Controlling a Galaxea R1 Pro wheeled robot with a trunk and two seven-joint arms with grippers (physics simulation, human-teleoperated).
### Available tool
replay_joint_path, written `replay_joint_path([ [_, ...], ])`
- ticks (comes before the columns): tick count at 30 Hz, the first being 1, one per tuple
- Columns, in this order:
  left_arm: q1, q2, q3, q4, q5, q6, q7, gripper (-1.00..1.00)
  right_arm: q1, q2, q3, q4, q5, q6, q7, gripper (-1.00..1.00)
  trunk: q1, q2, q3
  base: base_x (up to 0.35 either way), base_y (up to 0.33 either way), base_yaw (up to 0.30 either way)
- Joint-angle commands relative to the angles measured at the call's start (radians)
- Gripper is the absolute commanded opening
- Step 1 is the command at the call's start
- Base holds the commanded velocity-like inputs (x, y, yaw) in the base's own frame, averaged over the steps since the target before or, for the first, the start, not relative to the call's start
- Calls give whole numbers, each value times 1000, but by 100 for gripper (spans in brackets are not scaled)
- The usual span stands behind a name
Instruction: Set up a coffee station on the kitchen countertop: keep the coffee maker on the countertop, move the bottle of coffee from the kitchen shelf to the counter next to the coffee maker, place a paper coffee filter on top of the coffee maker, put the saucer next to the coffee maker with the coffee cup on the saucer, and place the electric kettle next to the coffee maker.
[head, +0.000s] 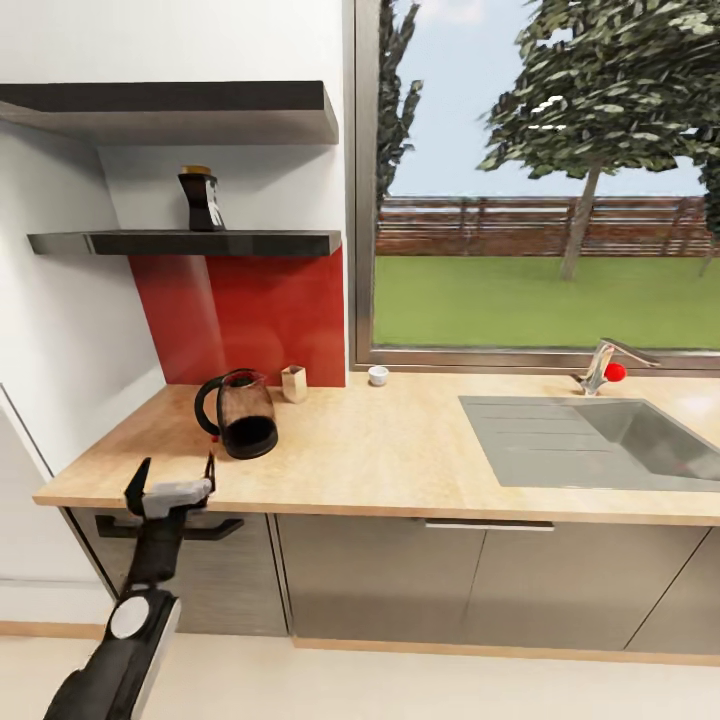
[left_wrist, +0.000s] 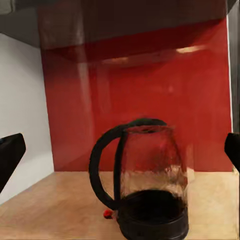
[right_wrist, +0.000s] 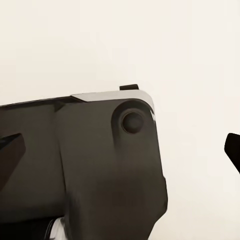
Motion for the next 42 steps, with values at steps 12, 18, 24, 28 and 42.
replay_joint_path([
  [12, -632, -69, -61, -15, -9, 686, 8, 100, 0, 2, -5, -1, 4, -3, -2, 100, 1, -2, -2, 0, 0, 0],
  [18, -828, -61, -60, 28, -8, 914, -2, 100, 0, 0, -4, 1, 6, 1, -2, 100, 1, -2, -2, 0, 0, 0],
  [24, -1085, -63, -61, 223, -9, 1048, -2, 100, 0, -4, -4, 34, 7, 2, -6, 100, 1, -2, -2, 0, 0, 0],
  [28, -1187, -60, -61, 338, -10, 1090, 4, 100, 0, -4, -4, 42, 7, 3, -5, 100, 1, -2, -2, 0, 0, 0],
  [42, -1495, 12, -58, 754, -14, 1103, 10, 100, 0, -21, -3, 45, 11, 2, -5, 100, 1, -2, -2, 0, 0, 0],
])
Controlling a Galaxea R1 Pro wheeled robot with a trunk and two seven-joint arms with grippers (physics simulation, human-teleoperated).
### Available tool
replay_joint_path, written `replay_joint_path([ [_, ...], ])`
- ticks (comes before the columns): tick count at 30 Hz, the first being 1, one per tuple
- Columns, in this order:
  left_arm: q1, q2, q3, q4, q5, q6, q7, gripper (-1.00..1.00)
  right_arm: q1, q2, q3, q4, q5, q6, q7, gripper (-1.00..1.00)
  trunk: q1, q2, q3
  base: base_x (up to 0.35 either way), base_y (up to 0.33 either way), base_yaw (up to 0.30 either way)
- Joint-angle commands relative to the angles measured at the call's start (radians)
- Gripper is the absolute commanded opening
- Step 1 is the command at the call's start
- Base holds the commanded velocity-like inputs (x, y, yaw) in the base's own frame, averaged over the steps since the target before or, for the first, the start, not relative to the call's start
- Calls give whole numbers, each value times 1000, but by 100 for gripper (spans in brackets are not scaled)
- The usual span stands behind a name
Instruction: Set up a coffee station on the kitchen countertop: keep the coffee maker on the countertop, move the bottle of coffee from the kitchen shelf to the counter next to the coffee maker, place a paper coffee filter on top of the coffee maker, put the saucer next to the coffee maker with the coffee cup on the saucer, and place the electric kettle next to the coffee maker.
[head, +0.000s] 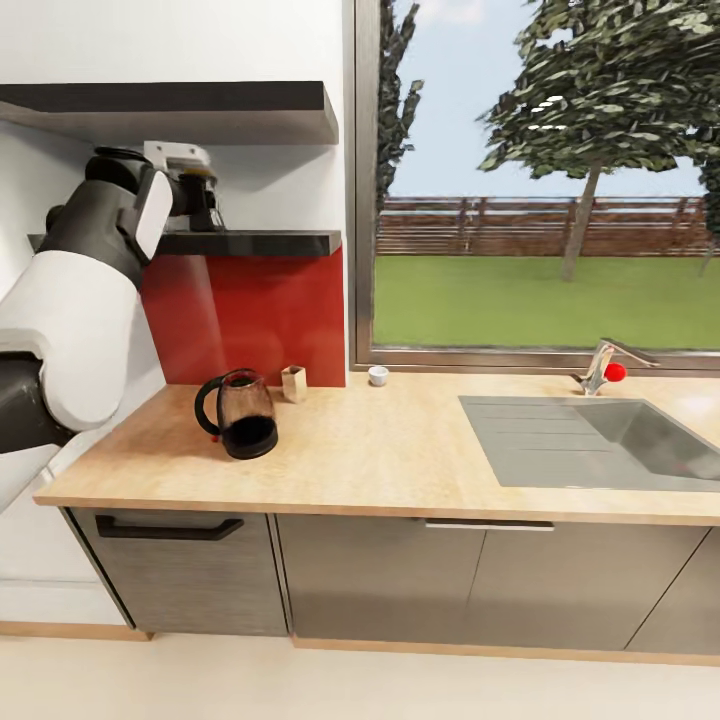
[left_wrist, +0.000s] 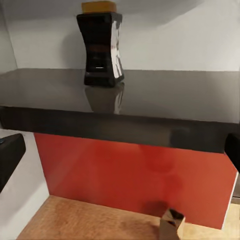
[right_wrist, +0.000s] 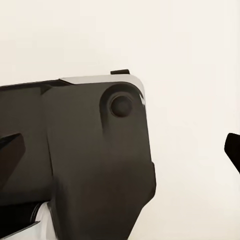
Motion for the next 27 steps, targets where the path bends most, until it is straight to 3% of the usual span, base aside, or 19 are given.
replay_joint_path([
  [1, -4, 4, 3, -1, -9, 5, -4, 100, 0, 1, -7, -2, 4, -2, -1, 100, 1, -2, -2, 0, 0, 0],
  [6, -6, 17, 5, -11, -12, 5, -2, 100, 0, 1, -6, -2, 4, -2, -1, 100, 1, -2, -2, 0, 0, 0],
  [8, 1, 42, 10, -23, -5, 3, -5, 100, 0, 1, -6, 0, 6, -2, -2, 100, 1, -2, -2, 0, 0, 0],
  [13, 15, 38, -1, -105, -8, 5, -10, 100, 0, 1, -5, 0, 6, -2, -2, 100, 1, -2, -2, 0, 0, 0],
  [19, 17, 37, -3, -119, -10, 6, -9, 100, 0, -10, -5, 27, 6, 1, 1, 100, 1, -2, -2, 30, 0, 0],
  [27, 17, 43, -3, -111, -8, 9, -15, 100, 0, -16, -5, 75, 5, 0, 1, 100, 1, -2, -2, 280, 0, 0],
])
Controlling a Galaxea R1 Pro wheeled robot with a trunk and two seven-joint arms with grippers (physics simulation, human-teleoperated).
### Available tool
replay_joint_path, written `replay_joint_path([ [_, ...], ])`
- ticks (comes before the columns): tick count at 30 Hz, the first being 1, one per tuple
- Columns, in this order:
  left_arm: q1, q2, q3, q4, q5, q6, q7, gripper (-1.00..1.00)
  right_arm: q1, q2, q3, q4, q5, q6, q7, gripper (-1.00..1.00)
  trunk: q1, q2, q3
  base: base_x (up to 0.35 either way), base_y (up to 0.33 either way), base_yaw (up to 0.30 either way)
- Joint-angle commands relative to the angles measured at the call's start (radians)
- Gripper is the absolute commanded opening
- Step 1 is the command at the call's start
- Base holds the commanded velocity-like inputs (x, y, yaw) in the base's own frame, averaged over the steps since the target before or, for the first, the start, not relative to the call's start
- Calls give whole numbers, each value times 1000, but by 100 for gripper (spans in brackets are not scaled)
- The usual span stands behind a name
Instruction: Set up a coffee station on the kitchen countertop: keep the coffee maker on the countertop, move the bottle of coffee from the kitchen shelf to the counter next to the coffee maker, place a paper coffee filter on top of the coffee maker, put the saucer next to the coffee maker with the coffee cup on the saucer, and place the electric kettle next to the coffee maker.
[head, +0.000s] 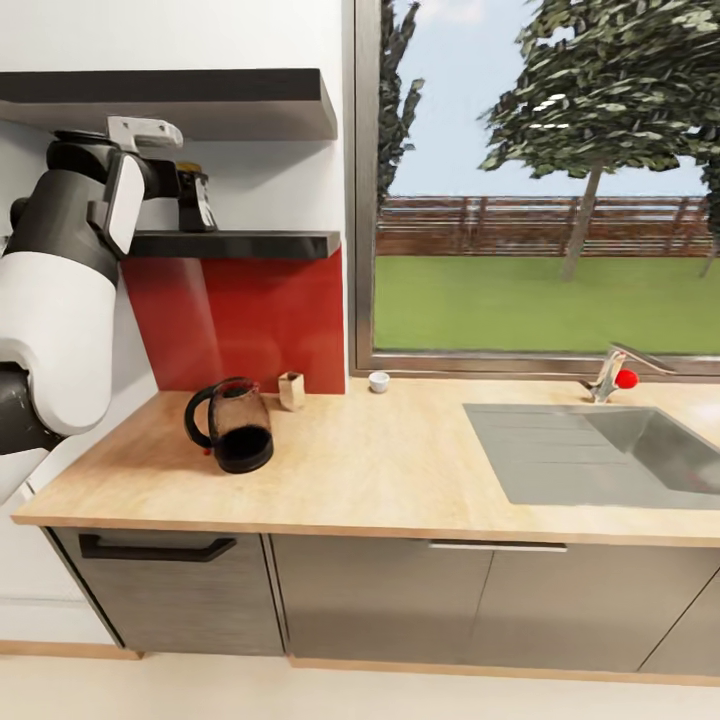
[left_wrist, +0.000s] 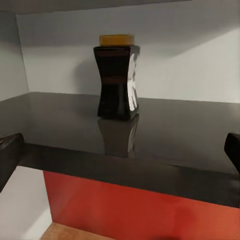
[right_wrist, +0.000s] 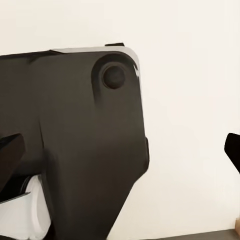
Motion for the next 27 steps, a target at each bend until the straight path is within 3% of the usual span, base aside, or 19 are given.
replay_joint_path([
  [1, -1, 0, 2, 2, -9, 5, -6, 100, 0, 0, -7, 0, 4, -2, -2, 100, 1, -2, -2, 331, 26, 0],
  [9, -1, 1, 2, 21, -10, 3, -7, 100, 0, 0, -7, 2, 4, -2, -3, 100, 1, -2, -2, 277, 58, 0],
  [27, -17, -1, 8, 66, -11, 7, -39, 100, 0, 0, -7, 2, 4, -2, -3, 100, 1, -2, -2, 11, 3, 0],
])
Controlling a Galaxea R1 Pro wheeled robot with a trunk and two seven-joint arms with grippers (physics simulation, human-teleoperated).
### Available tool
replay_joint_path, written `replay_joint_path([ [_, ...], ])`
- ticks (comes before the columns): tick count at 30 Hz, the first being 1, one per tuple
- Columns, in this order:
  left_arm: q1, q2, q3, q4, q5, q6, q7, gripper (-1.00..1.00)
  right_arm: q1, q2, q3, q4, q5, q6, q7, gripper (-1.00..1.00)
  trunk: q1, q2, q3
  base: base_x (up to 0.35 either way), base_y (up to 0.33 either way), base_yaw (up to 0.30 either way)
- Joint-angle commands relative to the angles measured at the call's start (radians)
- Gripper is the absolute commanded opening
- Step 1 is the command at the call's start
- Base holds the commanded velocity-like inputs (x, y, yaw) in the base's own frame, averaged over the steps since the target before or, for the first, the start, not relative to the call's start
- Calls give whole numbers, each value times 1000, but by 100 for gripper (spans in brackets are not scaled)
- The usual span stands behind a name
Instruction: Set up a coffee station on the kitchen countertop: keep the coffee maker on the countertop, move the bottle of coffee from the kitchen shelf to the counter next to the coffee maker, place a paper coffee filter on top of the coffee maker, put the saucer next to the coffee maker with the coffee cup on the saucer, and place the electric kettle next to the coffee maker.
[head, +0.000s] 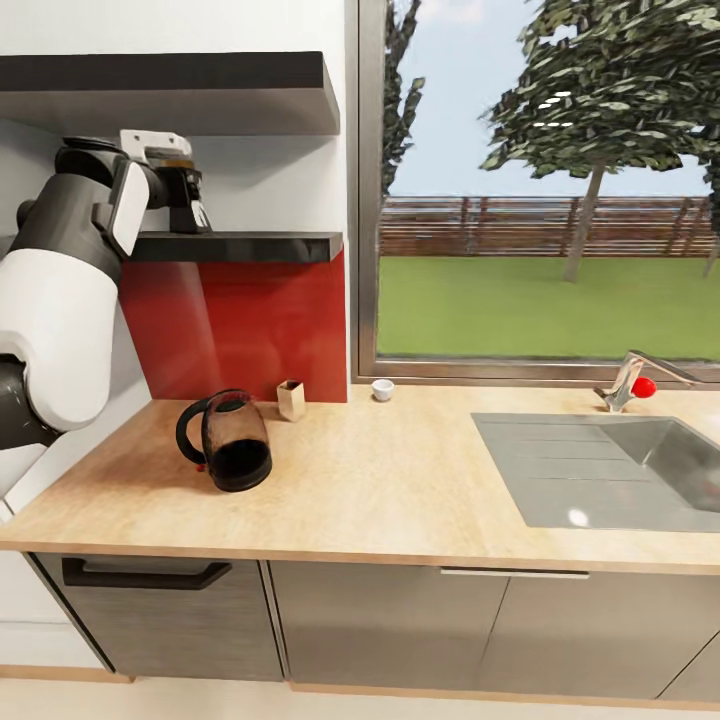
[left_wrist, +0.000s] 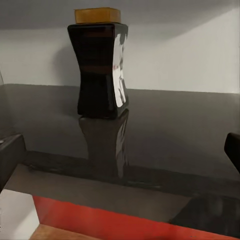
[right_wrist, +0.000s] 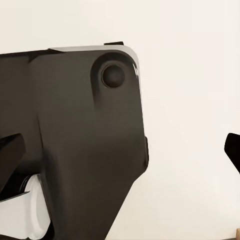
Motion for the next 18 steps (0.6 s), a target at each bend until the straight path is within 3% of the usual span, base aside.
replay_joint_path([
  [1, 0, 0, 2, -1, -10, 4, -4, 100, 0, 1, -7, -2, 4, -2, -2, 100, 1, -2, -2, 0, 0, 0],
  [12, 4, -1, 1, -13, -14, 7, -3, 100, 0, 1, -7, 0, 4, -3, -2, 100, 1, -2, -2, 12, 0, 0],
  [18, 3, 3, 1, -20, -13, 57, -1, 100, 0, 1, -7, 0, 4, -3, -2, 100, 1, -2, -2, 109, 0, 0],
])
